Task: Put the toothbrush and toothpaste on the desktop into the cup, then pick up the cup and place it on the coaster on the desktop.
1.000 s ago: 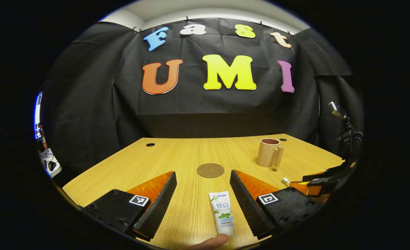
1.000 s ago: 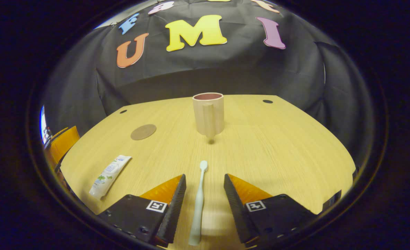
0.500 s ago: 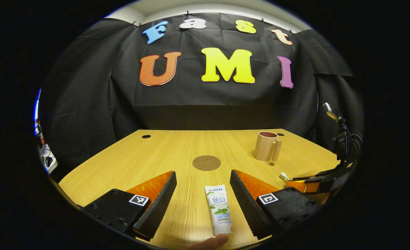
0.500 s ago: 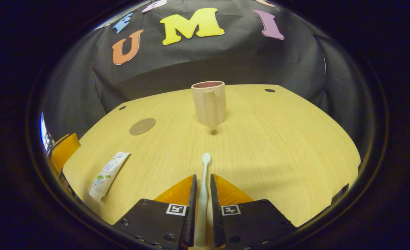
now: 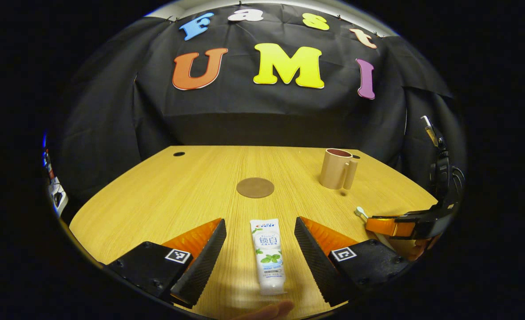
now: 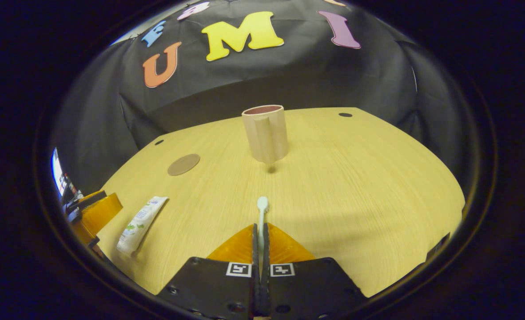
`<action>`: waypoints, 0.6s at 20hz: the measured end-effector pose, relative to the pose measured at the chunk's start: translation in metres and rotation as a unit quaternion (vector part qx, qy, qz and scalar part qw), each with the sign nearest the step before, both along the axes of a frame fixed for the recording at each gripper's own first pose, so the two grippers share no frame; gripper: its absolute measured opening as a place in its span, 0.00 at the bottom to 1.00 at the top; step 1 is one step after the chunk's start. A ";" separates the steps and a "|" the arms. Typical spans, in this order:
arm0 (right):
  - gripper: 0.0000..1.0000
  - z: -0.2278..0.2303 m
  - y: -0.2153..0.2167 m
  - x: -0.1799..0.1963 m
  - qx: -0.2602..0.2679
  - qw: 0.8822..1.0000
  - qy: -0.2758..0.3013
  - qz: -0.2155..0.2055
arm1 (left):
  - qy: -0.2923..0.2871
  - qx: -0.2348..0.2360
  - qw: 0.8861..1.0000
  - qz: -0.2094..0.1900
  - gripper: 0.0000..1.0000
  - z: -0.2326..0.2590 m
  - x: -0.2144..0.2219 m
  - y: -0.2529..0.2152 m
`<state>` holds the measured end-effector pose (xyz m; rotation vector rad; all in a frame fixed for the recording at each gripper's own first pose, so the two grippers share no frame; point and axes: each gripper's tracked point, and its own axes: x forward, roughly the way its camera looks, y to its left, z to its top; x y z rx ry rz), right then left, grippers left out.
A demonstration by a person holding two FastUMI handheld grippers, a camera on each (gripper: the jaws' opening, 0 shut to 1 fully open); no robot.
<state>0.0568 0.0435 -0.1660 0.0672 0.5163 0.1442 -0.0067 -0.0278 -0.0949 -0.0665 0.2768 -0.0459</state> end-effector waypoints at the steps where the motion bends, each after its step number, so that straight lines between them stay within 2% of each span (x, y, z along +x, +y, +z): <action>1: 0.01 0.003 0.000 0.000 -0.002 1.000 -0.005 0.002 | 0.009 -0.001 1.000 0.000 0.99 -0.004 0.000 -0.001; 4: 0.01 0.007 -0.007 -0.004 -0.020 1.000 -0.021 0.000 | 0.043 0.000 0.999 0.000 0.99 -0.019 0.001 -0.001; 8: 0.01 0.020 -0.006 -0.010 -0.009 0.999 -0.042 0.008 | 0.090 -0.008 0.996 -0.020 0.98 -0.038 -0.005 -0.010; 10: 0.01 0.027 -0.011 -0.013 -0.021 0.998 -0.052 0.005 | 0.109 -0.009 0.994 -0.028 0.95 -0.048 -0.005 -0.015; 11: 0.01 0.033 -0.012 -0.015 -0.018 0.998 -0.059 0.005 | 0.117 -0.010 0.993 -0.029 0.99 -0.052 -0.005 -0.016; 12: 0.01 0.039 -0.011 -0.017 -0.016 0.998 -0.065 0.004 | 0.122 -0.011 0.992 -0.030 0.92 -0.054 -0.004 -0.019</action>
